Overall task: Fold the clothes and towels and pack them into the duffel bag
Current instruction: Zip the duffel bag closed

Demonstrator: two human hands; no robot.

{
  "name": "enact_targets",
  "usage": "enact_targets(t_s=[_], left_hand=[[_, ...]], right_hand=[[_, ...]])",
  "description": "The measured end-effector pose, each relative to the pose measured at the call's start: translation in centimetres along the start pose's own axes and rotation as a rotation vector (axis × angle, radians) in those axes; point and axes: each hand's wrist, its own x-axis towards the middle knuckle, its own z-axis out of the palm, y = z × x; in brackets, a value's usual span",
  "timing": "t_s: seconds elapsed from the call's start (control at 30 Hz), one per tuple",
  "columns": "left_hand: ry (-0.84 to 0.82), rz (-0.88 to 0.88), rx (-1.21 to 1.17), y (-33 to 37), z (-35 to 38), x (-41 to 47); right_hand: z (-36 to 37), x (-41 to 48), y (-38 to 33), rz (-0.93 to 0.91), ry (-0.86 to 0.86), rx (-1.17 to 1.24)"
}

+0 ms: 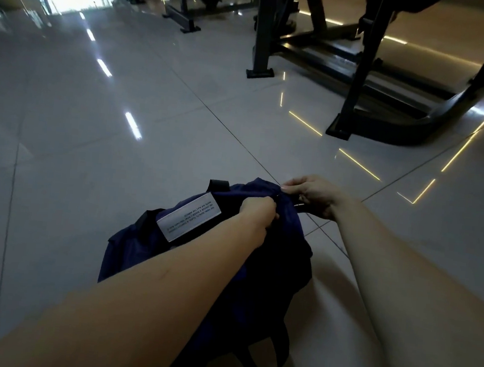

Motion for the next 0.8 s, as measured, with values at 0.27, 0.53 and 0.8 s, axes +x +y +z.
enact_targets(t_s=[0.27, 0.53, 0.8], left_hand=[[-0.022, 0.016, -0.227, -1.9, 0.5, -0.3], [0.124, 0.274, -0.067, -3.1, -0.1, -0.9], [0.248, 0.624, 0.759, -2.8, -1.5, -1.7]], right_hand=[[0.2, -0.9, 0.0, 0.008, 0.011, 0.003], [-0.1, -1.1, 0.2, 0.027, 0.016, -0.024], [0.1, -0.9, 0.2, 0.019, 0.033, -0.047]])
